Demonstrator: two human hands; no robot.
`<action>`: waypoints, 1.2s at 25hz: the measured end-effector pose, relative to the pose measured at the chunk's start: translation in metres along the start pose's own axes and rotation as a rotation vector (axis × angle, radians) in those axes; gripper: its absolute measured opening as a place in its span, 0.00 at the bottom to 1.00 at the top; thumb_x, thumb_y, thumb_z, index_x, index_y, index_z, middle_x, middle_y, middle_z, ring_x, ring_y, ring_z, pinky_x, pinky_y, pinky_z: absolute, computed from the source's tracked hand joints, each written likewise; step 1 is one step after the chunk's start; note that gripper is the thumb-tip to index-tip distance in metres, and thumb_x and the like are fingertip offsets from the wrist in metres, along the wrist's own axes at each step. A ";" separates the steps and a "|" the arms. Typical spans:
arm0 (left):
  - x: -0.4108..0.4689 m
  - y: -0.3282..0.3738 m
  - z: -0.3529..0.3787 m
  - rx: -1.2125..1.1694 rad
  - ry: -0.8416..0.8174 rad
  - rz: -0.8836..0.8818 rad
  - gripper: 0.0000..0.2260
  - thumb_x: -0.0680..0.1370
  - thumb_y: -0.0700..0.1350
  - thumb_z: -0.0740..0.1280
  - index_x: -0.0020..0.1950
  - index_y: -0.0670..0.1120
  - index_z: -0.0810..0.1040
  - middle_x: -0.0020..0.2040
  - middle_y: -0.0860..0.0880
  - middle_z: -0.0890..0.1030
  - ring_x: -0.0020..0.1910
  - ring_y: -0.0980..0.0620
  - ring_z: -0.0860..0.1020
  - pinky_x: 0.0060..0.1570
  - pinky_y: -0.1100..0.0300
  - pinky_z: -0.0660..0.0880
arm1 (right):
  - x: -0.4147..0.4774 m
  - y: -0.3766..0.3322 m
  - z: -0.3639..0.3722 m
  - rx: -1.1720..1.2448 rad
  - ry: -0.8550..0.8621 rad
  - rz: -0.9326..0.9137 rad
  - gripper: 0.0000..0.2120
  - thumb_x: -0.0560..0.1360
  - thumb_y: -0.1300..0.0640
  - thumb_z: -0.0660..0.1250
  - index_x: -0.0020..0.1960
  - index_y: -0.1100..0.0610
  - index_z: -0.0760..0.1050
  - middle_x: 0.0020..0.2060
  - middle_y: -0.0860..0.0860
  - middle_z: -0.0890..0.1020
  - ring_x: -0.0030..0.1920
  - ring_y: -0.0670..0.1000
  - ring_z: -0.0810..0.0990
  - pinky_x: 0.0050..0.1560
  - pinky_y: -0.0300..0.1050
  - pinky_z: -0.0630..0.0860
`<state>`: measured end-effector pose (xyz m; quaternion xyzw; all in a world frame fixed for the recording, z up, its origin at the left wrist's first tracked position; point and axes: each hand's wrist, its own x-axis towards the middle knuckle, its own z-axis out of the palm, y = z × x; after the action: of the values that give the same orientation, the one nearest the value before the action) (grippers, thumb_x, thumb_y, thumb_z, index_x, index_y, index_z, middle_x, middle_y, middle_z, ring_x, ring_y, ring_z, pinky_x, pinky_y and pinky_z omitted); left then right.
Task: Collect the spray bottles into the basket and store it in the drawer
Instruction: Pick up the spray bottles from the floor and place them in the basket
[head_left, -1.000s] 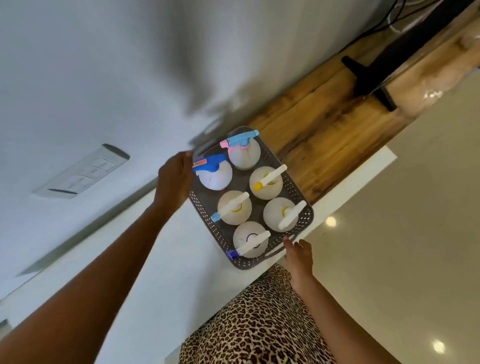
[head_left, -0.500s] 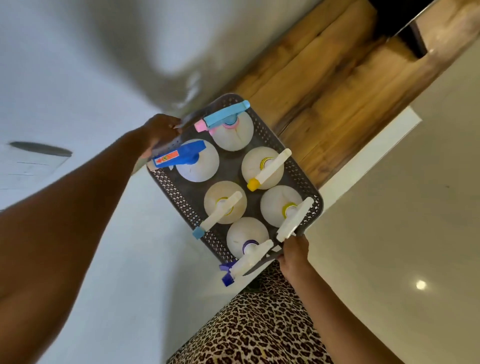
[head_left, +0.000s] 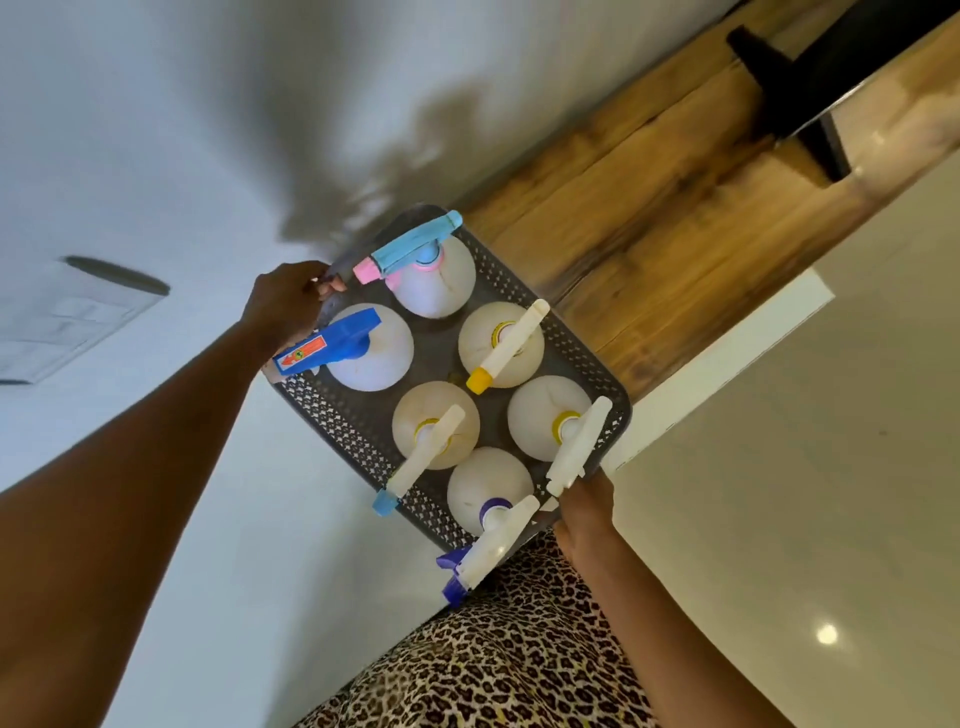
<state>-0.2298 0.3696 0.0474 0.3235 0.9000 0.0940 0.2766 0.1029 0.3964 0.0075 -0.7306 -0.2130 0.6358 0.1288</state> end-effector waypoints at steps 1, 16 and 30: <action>-0.011 -0.006 -0.004 -0.014 0.024 -0.017 0.11 0.78 0.39 0.57 0.54 0.41 0.77 0.54 0.34 0.80 0.52 0.36 0.75 0.47 0.54 0.66 | -0.001 -0.005 -0.001 -0.043 -0.019 -0.017 0.12 0.77 0.67 0.59 0.60 0.59 0.71 0.47 0.57 0.77 0.48 0.57 0.76 0.42 0.48 0.75; -0.289 -0.154 0.031 -0.599 0.298 -0.513 0.11 0.77 0.38 0.58 0.50 0.46 0.78 0.52 0.41 0.81 0.48 0.44 0.77 0.49 0.54 0.71 | -0.081 0.034 -0.011 -0.640 -0.291 -0.354 0.11 0.73 0.69 0.63 0.54 0.61 0.75 0.40 0.56 0.79 0.41 0.56 0.78 0.39 0.49 0.77; -0.428 -0.284 0.137 -0.926 0.426 -0.912 0.10 0.79 0.42 0.57 0.54 0.44 0.77 0.49 0.46 0.78 0.46 0.48 0.76 0.42 0.59 0.73 | -0.078 0.150 0.091 -1.084 -0.550 -0.509 0.12 0.75 0.67 0.59 0.55 0.63 0.77 0.48 0.62 0.80 0.50 0.60 0.78 0.53 0.56 0.74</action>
<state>-0.0313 -0.1223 0.0219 -0.2653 0.8481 0.4050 0.2153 0.0274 0.2205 -0.0073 -0.4298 -0.6943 0.5516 -0.1703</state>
